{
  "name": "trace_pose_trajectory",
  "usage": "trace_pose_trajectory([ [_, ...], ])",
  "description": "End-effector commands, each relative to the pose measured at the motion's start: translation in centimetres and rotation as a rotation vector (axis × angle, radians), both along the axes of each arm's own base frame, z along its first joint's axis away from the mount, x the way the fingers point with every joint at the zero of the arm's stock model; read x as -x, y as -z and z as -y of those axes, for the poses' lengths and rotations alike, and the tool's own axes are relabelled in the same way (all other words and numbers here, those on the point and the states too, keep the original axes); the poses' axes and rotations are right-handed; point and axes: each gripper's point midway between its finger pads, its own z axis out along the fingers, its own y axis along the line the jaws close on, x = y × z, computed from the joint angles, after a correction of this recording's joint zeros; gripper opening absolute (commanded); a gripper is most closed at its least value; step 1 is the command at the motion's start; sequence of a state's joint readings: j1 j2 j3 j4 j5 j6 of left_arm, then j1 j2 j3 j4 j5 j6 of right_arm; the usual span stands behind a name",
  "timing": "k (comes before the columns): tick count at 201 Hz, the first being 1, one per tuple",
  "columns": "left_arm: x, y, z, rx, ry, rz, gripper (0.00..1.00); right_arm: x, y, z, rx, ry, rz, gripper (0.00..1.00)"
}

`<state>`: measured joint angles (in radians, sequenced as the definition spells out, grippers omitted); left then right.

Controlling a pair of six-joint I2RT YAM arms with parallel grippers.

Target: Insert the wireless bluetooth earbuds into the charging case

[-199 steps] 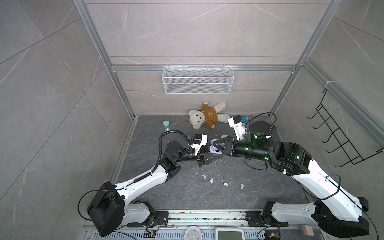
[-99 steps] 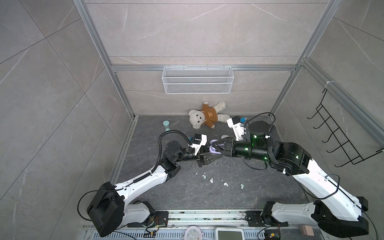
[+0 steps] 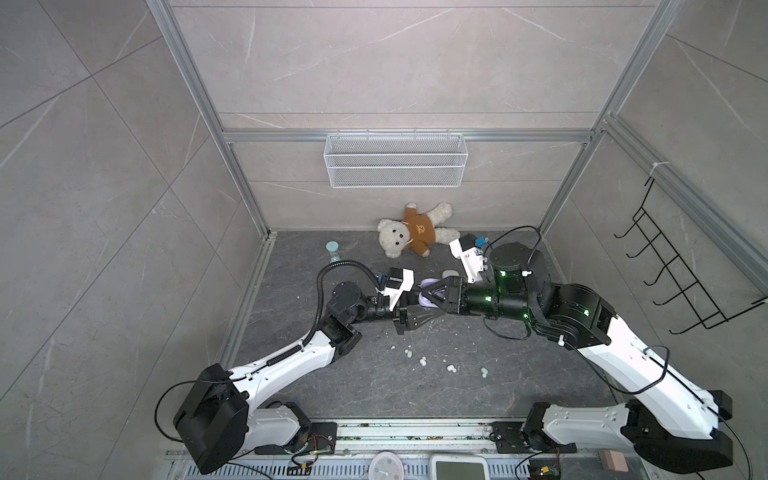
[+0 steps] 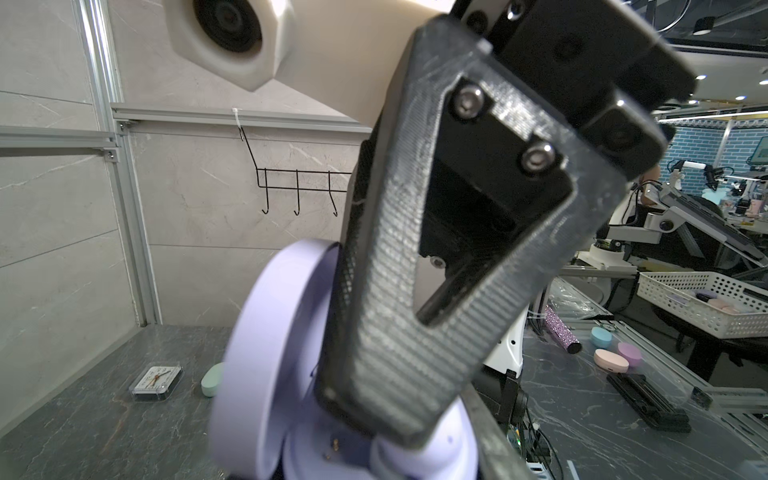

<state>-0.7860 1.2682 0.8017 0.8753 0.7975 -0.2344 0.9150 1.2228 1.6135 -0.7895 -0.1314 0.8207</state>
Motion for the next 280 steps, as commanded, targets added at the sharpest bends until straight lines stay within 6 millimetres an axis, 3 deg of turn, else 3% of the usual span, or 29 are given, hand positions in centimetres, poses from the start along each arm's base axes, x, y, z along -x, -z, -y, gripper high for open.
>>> trace_pose_trajectory([
  [1, 1.7, -4.0, -1.1, 0.096, 0.021, 0.110, 0.17, 0.2, 1.2, 0.3, 0.046, 0.009, -0.038, 0.21],
  [120, 1.6, -4.0, -1.2, 0.096, 0.008, 0.110, 0.17, 0.2, 1.0, 1.6, 0.107, 0.044, -0.024, 0.37],
  [231, 0.8, -2.1, -0.8, 0.039, -0.023, 0.082, 0.17, 2.5, -4.3, 3.9, 0.111, -0.005, 0.027, 0.40],
  [253, 1.0, -1.8, -0.8, 0.028, -0.016, 0.078, 0.17, 1.6, -5.0, 4.8, 0.137, 0.047, 0.053, 0.40],
  [280, 1.3, -1.8, -0.9, 0.024, 0.000, 0.073, 0.17, -0.2, -4.0, 4.3, 0.209, 0.067, 0.035, 0.39],
])
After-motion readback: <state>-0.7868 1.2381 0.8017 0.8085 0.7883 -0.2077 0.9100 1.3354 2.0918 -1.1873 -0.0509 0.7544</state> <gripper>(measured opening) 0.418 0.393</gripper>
